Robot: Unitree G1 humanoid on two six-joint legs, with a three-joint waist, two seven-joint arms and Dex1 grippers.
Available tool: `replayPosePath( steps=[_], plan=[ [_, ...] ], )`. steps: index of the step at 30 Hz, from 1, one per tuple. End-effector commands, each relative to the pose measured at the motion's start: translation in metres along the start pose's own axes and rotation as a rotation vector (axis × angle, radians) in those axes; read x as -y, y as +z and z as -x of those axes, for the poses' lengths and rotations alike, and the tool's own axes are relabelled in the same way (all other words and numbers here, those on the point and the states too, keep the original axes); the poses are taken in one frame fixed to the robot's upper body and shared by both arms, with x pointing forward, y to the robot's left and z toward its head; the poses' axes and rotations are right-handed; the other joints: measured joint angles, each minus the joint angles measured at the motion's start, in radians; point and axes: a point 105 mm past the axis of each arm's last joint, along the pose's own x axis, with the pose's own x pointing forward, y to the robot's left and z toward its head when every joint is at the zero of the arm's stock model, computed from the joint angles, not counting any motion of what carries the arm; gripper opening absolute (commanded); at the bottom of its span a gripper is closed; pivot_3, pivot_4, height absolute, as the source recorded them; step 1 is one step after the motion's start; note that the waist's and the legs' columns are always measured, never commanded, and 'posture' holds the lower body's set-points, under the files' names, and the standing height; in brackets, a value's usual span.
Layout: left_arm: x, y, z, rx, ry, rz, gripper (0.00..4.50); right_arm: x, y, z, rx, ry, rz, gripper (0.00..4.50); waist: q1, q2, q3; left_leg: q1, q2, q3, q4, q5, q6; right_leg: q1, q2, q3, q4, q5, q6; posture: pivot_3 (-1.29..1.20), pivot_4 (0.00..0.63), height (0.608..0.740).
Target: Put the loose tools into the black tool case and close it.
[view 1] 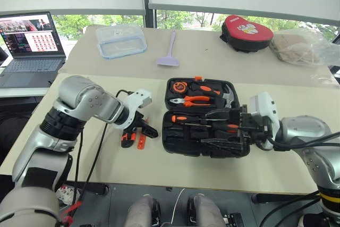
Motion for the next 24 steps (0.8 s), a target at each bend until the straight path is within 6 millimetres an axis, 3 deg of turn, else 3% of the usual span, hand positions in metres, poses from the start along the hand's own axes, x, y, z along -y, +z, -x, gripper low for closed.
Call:
replayPosePath(
  steps=[1,3,6,10,24],
  plan=[
    [0.000,-0.006,-0.007,-0.038,0.005,0.008,4.50,-0.001,0.012,0.005,0.029,-0.018,0.055,4.42,0.000,0.000,0.000,0.000,0.000,0.000,0.000,0.000,0.000,0.000,0.000,0.000,0.000,0.000,0.000,0.00,0.150,0.731],
    [0.002,-0.007,-0.009,-0.047,-0.002,0.005,4.50,-0.001,0.012,0.004,0.030,-0.020,0.053,4.42,0.000,0.000,0.000,0.001,0.000,0.000,0.000,0.000,0.000,0.001,0.000,0.000,0.000,0.000,0.000,0.00,0.150,0.731],
    [0.006,-0.008,-0.012,-0.054,-0.011,-0.007,3.82,-0.001,0.012,0.003,0.033,-0.022,0.052,4.50,0.000,0.000,0.000,0.001,0.000,0.000,0.000,0.000,0.000,0.001,0.000,0.000,0.000,0.000,0.000,0.00,0.150,0.731],
    [0.005,-0.011,-0.013,-0.080,0.007,-0.024,2.40,0.000,0.013,0.003,0.037,-0.026,0.053,4.50,0.001,0.000,0.000,0.001,0.000,0.000,0.000,0.000,0.000,0.001,0.000,0.000,0.000,0.000,0.000,0.00,0.150,0.731],
    [0.005,-0.031,-0.010,-0.176,0.065,-0.182,2.40,0.004,0.016,0.004,0.041,-0.039,0.057,4.50,-0.004,0.000,0.000,0.003,0.000,0.000,-0.001,0.000,0.000,0.002,0.001,0.000,0.000,0.000,0.000,0.00,0.150,0.731]
  ],
)
